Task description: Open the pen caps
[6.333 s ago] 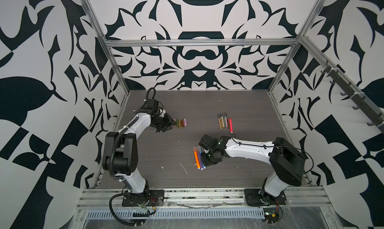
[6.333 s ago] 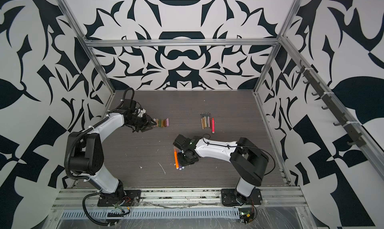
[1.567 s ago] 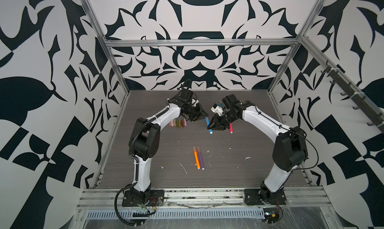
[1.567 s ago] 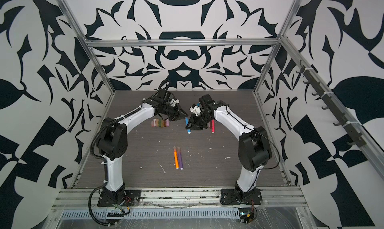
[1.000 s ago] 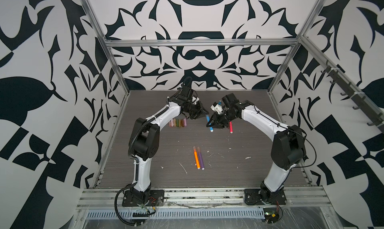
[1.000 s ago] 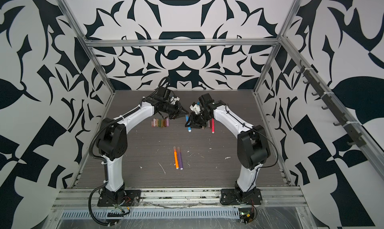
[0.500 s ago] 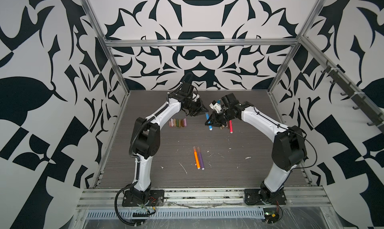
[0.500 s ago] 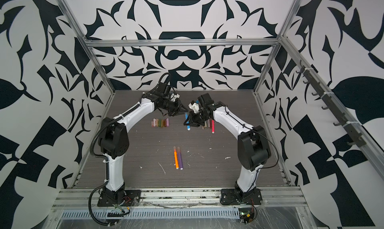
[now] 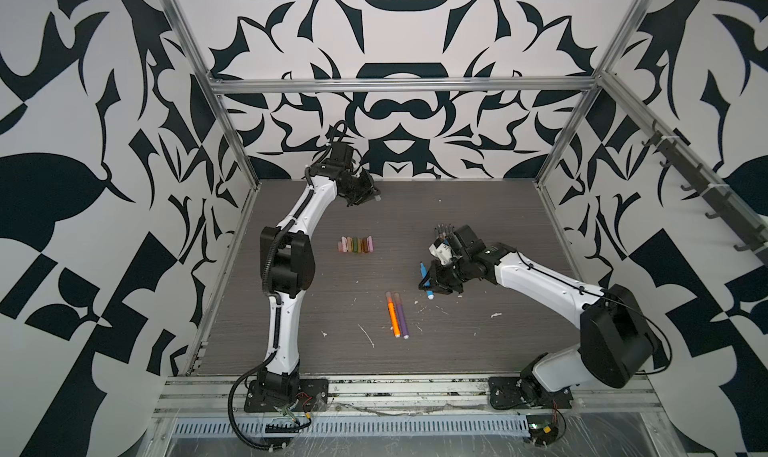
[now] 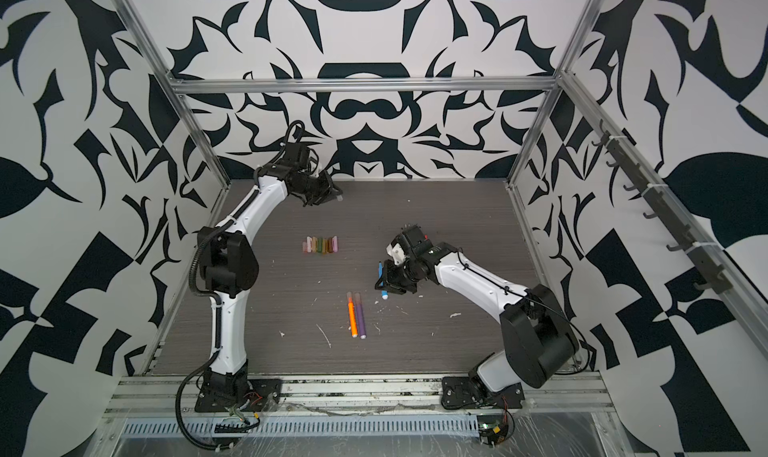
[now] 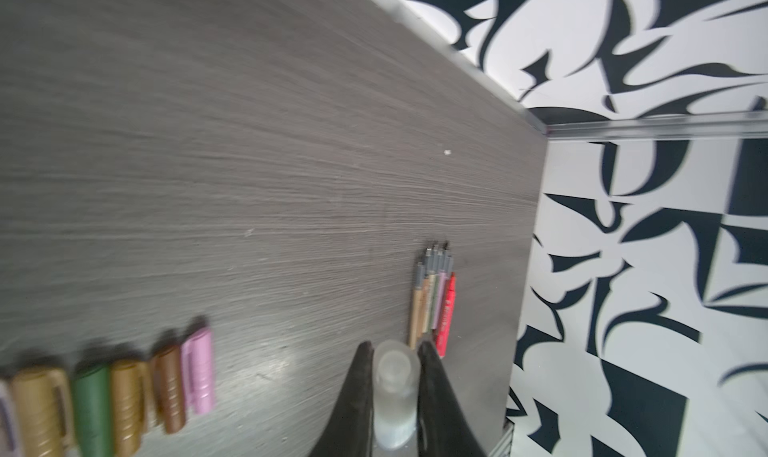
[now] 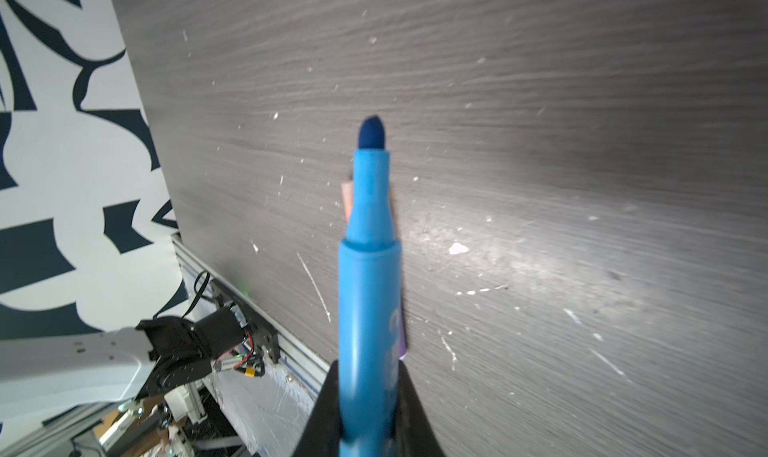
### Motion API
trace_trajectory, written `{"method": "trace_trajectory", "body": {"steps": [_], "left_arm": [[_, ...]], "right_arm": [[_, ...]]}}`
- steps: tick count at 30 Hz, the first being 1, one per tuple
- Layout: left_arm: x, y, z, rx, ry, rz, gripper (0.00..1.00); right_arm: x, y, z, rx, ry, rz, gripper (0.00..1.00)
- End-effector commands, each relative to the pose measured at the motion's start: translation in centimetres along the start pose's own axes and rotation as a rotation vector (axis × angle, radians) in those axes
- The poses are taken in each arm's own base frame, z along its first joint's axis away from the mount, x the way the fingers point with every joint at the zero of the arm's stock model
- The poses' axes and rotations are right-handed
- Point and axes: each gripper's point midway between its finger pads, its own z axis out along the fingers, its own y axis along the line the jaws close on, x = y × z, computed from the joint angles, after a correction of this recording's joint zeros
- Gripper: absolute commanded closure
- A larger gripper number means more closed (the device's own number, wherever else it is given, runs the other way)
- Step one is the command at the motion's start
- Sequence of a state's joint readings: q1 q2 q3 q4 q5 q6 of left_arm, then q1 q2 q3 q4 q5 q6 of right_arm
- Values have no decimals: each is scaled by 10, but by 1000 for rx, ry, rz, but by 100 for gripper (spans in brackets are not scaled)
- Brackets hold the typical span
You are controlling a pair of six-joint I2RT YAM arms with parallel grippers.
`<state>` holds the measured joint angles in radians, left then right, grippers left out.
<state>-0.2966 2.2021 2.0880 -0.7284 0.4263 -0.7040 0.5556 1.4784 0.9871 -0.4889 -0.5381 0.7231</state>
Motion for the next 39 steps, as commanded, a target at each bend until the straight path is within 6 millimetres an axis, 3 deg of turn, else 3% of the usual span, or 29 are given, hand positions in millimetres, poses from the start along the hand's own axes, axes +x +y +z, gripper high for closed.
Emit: {"method": "trace_trajectory", "body": {"steps": [1,4,11,17,24,39], "left_arm": [[21,-9,-15,-18,15,57,100],[39,11,-21,-90,49,95,100],[101,88,-42,-365,211,146,100],[139,133,-46,-486,300,141,100],[156,155,-34,-559,353,159,100],[164,184,-3,-620,411,146,100]], "right_arm": [[-18,4,-14,37,-67,-18,100],[-25,-8,-21,91,-84,-26,100],[-36,-33,-30,167,-100,-20,100],[-41,-49,-33,247,-98,-44,100],[-46,-51,-33,269,-103,-60,100],[-51,-59,-35,295,-108,-57,100]]}}
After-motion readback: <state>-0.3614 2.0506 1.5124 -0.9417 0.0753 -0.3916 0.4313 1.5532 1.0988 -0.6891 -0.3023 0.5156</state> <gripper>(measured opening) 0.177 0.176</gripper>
